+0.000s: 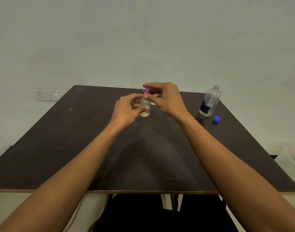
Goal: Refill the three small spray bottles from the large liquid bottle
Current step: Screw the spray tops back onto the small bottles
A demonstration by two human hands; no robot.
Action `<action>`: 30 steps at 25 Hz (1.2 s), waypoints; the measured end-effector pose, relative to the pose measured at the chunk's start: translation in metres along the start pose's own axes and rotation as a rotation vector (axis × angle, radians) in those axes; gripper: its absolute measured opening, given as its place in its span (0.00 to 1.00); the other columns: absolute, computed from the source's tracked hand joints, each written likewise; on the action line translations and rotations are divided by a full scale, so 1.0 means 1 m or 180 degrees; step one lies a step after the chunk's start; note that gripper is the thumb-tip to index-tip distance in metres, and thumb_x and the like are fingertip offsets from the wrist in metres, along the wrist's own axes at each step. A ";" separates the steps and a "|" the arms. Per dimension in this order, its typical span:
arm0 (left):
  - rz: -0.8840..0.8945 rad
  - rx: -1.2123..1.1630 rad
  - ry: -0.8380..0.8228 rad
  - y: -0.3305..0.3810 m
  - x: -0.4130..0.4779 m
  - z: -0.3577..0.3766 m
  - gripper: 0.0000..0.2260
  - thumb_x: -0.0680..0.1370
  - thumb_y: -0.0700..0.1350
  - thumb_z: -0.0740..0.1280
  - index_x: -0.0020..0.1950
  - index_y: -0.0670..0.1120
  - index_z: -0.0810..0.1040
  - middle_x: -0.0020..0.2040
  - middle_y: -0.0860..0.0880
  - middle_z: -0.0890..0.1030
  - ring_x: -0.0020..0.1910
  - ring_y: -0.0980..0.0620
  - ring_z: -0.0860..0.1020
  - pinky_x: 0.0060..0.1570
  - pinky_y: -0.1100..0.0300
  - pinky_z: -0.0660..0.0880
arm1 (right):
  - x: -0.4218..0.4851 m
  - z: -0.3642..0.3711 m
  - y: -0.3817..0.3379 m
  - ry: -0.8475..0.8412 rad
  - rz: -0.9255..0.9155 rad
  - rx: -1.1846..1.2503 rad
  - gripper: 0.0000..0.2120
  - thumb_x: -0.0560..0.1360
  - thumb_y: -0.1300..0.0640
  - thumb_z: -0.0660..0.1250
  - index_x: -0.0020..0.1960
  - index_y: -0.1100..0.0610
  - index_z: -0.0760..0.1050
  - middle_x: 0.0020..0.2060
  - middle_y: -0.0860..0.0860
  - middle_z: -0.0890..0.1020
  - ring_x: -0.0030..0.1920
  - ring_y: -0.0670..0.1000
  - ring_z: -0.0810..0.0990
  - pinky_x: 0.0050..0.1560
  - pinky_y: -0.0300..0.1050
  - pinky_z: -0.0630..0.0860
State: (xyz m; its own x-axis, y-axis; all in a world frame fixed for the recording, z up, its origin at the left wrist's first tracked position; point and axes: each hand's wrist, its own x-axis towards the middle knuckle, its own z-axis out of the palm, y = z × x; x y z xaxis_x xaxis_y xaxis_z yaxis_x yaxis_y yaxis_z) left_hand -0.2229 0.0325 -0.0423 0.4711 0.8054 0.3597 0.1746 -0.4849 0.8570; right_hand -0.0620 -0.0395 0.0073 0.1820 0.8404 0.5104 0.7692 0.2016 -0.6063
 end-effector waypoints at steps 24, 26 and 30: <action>-0.0609 0.0225 0.0028 -0.112 0.161 0.033 0.20 0.75 0.39 0.79 0.66 0.46 0.81 0.54 0.51 0.86 0.51 0.57 0.84 0.59 0.58 0.81 | 0.141 0.086 0.108 -0.0364 0.0550 -0.0615 0.16 0.83 0.64 0.66 0.69 0.58 0.81 0.64 0.54 0.85 0.65 0.52 0.83 0.68 0.39 0.73; -0.0637 0.0230 0.0036 -0.113 0.162 0.034 0.20 0.74 0.39 0.79 0.66 0.46 0.81 0.55 0.51 0.86 0.52 0.57 0.84 0.59 0.58 0.81 | 0.140 0.088 0.109 -0.0366 0.0603 -0.0563 0.16 0.83 0.64 0.66 0.69 0.58 0.81 0.64 0.54 0.85 0.65 0.52 0.83 0.64 0.34 0.72; -0.0667 0.0236 -0.0015 -0.116 0.162 0.034 0.21 0.75 0.39 0.78 0.66 0.46 0.81 0.56 0.50 0.86 0.53 0.56 0.84 0.61 0.56 0.81 | 0.139 0.091 0.111 -0.0378 0.0646 -0.0499 0.16 0.84 0.64 0.65 0.70 0.57 0.80 0.65 0.54 0.84 0.66 0.52 0.82 0.67 0.39 0.73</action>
State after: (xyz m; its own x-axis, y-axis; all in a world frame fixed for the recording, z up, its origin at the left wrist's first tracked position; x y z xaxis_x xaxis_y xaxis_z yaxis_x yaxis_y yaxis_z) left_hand -0.1376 0.2077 -0.0962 0.4220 0.8896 0.1748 0.3322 -0.3311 0.8832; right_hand -0.0076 0.1455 -0.0445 0.2761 0.9106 0.3076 0.8114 -0.0492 -0.5824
